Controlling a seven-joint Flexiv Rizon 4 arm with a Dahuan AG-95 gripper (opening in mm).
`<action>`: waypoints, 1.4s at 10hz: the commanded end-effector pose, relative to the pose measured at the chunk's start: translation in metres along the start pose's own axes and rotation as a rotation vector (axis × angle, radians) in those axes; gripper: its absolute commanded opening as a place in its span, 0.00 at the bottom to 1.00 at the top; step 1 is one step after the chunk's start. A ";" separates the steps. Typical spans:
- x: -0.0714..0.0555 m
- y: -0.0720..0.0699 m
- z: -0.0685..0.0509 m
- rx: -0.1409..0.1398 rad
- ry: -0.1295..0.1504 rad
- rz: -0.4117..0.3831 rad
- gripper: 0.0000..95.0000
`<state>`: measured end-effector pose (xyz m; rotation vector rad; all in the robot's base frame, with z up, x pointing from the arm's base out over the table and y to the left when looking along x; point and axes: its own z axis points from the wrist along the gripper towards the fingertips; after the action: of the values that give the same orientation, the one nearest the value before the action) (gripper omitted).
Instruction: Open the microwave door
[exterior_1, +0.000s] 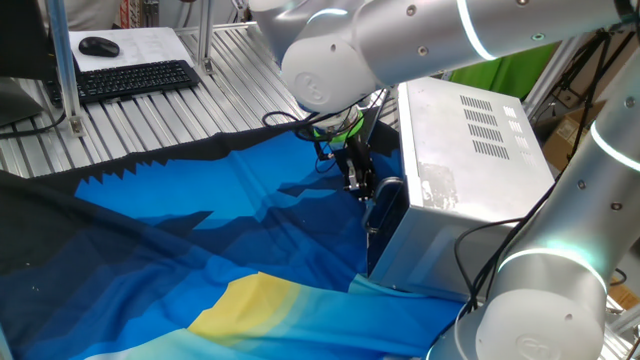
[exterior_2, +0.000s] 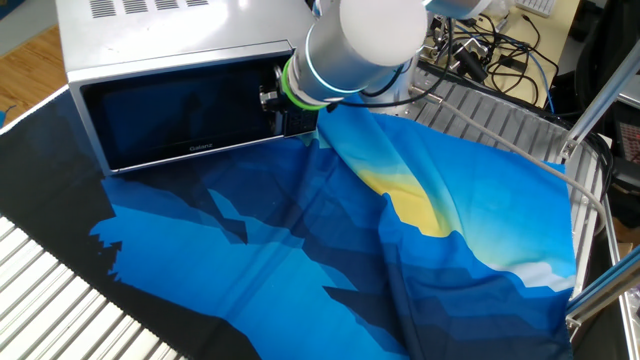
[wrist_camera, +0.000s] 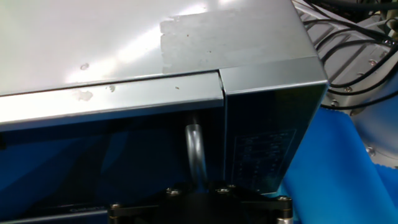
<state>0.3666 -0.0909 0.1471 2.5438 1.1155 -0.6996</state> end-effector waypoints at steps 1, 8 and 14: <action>0.011 0.000 -0.004 0.017 -0.001 0.013 0.00; 0.006 0.004 -0.011 0.039 0.023 -0.031 0.40; -0.009 -0.002 -0.005 0.023 0.020 -0.040 0.40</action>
<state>0.3607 -0.0937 0.1557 2.5561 1.1766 -0.6943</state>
